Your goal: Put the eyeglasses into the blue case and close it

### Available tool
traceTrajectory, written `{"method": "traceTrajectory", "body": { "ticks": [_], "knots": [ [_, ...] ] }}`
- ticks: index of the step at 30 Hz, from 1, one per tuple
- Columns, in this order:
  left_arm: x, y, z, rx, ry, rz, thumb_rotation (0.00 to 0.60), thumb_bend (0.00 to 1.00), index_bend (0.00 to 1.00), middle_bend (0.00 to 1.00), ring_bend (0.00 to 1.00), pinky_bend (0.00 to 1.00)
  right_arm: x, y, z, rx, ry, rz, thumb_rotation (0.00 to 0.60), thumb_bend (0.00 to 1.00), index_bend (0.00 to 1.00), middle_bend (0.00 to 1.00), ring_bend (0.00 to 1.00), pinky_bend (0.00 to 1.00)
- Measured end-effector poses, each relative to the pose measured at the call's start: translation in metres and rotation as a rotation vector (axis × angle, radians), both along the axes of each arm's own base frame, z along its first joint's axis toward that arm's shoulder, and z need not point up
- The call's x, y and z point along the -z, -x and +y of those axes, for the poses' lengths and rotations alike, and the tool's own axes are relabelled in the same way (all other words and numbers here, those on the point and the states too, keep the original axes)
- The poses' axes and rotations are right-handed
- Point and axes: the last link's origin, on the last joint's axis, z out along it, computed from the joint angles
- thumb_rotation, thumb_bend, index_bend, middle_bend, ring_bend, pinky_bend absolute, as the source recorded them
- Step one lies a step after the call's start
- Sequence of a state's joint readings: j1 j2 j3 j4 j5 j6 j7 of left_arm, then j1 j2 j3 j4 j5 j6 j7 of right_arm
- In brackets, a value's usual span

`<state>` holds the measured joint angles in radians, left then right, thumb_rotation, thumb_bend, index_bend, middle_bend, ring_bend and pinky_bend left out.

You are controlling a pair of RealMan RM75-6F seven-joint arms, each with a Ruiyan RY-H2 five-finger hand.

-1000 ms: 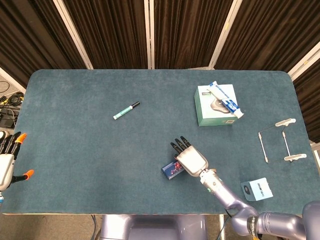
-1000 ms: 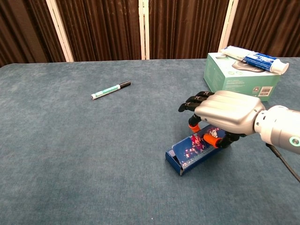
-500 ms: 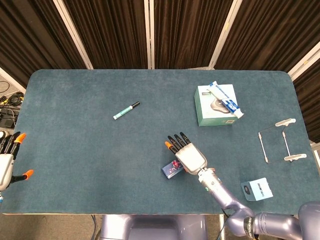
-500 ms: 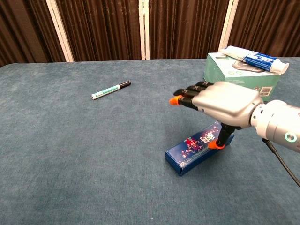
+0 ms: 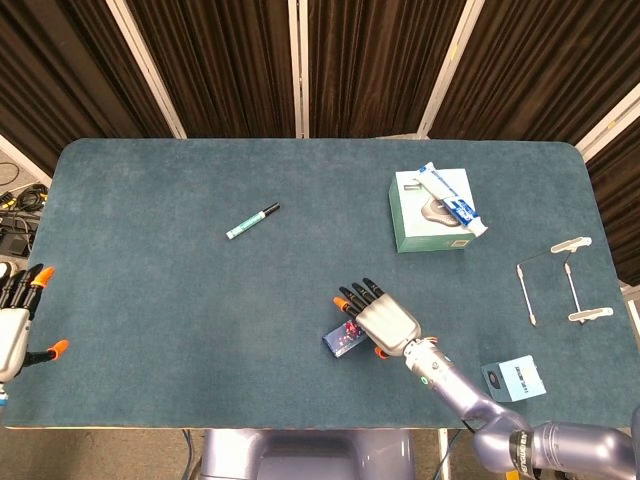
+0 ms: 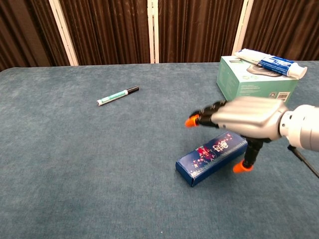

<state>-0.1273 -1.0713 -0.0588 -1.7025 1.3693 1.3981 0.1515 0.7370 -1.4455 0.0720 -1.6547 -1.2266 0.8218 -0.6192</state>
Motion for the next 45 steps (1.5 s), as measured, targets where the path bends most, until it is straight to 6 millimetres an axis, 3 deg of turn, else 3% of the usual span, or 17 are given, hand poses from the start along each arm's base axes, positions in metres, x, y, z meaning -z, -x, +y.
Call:
{"method": "traceTrajectory", "body": {
  "ticks": [7,14,20,22,26,28,31,37,41,45],
  "knots": [
    [0.0,0.002,0.002,-0.01,-0.001,0.002,0.6,0.0,0.0,0.0,0.0,0.0,0.012,0.006,-0.007,-0.009,-0.029,0.012,0.6,0.11,0.1,0.08,0.0,0.0],
    [-0.001,0.003,0.002,-0.011,-0.001,0.001,0.6,0.0,0.0,0.0,0.0,0.0,0.023,0.008,-0.01,-0.027,-0.022,0.014,0.6,0.23,0.41,0.34,0.15,0.04],
    [-0.001,0.003,0.002,-0.011,0.0,-0.001,0.6,0.0,0.0,0.0,0.0,0.0,0.024,0.01,-0.011,-0.024,0.002,0.004,0.6,0.27,0.47,0.39,0.2,0.08],
    [-0.001,0.003,0.002,-0.01,0.001,0.0,0.6,0.0,0.0,0.0,0.0,0.0,0.024,0.01,-0.011,-0.021,0.003,0.0,0.6,0.26,0.43,0.35,0.18,0.08],
    [-0.001,0.003,0.002,-0.01,-0.001,-0.001,0.6,0.0,0.0,0.0,0.0,0.0,0.021,0.011,-0.009,-0.015,-0.005,-0.004,0.6,0.2,0.16,0.07,0.04,0.0],
    [-0.001,0.002,0.001,-0.009,-0.001,-0.004,0.6,0.0,0.0,0.0,0.0,0.0,0.019,0.012,-0.008,-0.013,-0.008,-0.001,0.6,0.17,0.08,0.01,0.01,0.0],
    [-0.002,0.002,0.0,-0.006,-0.003,-0.007,0.6,0.0,0.0,0.0,0.0,0.0,0.011,0.012,-0.005,-0.017,0.0,0.002,0.6,0.15,0.04,0.0,0.0,0.0],
    [-0.006,0.0,-0.004,0.01,-0.015,-0.02,0.6,0.0,0.0,0.0,0.0,0.0,-0.023,0.014,0.006,-0.04,0.082,-0.046,0.6,0.1,0.03,0.0,0.0,0.0],
    [-0.009,-0.002,-0.009,0.025,-0.023,-0.029,0.6,0.0,0.0,0.0,0.0,0.0,-0.058,0.022,0.013,-0.078,0.204,-0.115,0.6,0.0,0.03,0.0,0.0,0.0],
    [-0.011,-0.003,-0.011,0.047,-0.025,-0.04,0.6,0.0,0.0,0.0,0.0,0.0,-0.093,0.039,0.021,-0.086,0.357,-0.183,0.6,0.0,0.03,0.0,0.0,0.0]
  ]
}}
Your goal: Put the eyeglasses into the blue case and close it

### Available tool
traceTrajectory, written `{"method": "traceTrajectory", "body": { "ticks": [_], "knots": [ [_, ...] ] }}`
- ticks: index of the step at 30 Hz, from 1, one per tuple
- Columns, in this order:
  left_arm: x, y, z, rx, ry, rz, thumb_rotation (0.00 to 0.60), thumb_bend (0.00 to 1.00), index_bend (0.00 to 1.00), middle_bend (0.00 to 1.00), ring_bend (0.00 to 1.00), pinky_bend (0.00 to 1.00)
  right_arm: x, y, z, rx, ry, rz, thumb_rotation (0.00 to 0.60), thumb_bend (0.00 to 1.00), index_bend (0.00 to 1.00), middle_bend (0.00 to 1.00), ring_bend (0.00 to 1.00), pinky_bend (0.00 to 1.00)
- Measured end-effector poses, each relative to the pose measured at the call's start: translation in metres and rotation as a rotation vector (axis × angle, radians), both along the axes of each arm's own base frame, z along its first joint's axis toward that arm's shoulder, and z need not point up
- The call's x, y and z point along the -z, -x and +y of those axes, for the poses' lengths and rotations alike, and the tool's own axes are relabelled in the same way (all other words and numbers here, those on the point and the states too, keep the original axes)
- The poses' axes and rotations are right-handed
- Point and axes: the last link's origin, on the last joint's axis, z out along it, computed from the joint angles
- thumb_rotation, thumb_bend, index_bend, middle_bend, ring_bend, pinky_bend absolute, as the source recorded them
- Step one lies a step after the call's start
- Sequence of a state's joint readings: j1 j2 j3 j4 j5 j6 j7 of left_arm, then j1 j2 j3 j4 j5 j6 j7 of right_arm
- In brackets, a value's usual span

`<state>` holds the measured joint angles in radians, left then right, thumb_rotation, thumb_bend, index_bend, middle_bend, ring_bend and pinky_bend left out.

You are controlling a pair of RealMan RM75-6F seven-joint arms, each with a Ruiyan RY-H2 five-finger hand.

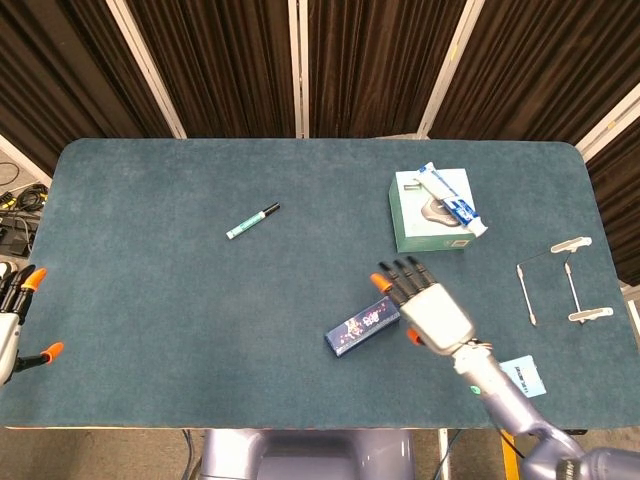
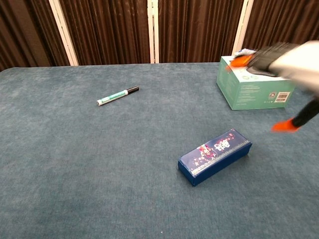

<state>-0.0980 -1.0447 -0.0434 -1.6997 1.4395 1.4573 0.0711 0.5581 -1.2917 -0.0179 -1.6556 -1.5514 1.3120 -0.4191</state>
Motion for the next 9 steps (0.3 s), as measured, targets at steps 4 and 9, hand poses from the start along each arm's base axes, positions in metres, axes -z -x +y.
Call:
{"method": "traceTrajectory", "body": {
  "ticks": [4,9],
  "knots": [
    [0.0,-0.001,-0.001,0.033,-0.005,-0.004,0.6,0.0,0.0,0.0,0.0,0.0,-0.033,0.029,0.016,0.048,0.124,-0.066,0.6,0.0,0.02,0.0,0.0,0.0],
    [0.002,-0.004,-0.003,0.056,-0.014,-0.005,0.6,0.0,0.0,0.0,0.0,0.0,-0.057,0.065,0.031,0.149,0.192,-0.121,0.6,0.0,0.0,0.0,0.0,0.0]
  ]
}}
